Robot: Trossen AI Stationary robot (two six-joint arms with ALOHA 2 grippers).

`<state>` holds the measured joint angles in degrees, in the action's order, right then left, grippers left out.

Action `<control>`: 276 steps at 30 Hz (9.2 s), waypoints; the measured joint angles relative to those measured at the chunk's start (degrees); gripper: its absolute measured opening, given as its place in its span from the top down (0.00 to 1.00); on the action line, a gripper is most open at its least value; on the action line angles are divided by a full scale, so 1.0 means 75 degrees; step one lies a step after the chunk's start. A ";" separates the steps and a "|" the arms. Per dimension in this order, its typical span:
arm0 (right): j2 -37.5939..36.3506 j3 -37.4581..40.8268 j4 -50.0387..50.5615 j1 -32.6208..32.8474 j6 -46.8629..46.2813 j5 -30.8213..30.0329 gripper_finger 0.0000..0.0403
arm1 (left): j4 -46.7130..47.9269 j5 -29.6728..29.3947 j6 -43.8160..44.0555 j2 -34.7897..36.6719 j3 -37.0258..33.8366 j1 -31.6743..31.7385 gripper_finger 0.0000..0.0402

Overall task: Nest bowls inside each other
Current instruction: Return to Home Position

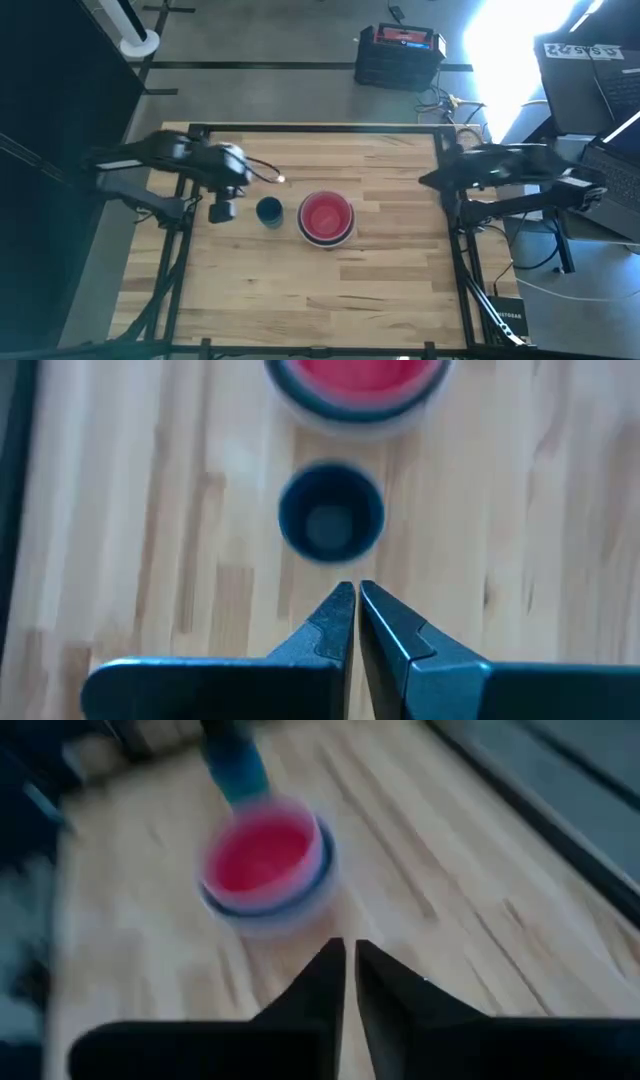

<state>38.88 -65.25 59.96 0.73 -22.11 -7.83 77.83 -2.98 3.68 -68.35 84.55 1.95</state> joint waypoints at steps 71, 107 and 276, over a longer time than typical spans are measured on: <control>-0.5171 0.8643 -0.9989 0.0000 0.1785 0.1354 1.00 | -0.5674 0.2168 0.1561 0.6617 -0.5615 0.0473 1.00; -0.5166 0.8640 -0.8064 -0.0903 0.1795 0.1036 1.00 | -0.7112 0.1821 0.0268 0.7508 -0.6629 0.0474 1.00; -0.5166 0.8646 -0.8069 0.0352 0.2588 0.1112 1.00 | -1.0466 0.0673 -0.0865 0.9042 -1.1207 0.0546 1.00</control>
<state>0.14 -0.40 -0.56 3.37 -2.70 0.51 -0.67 2.07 -2.81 -0.54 0.49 6.04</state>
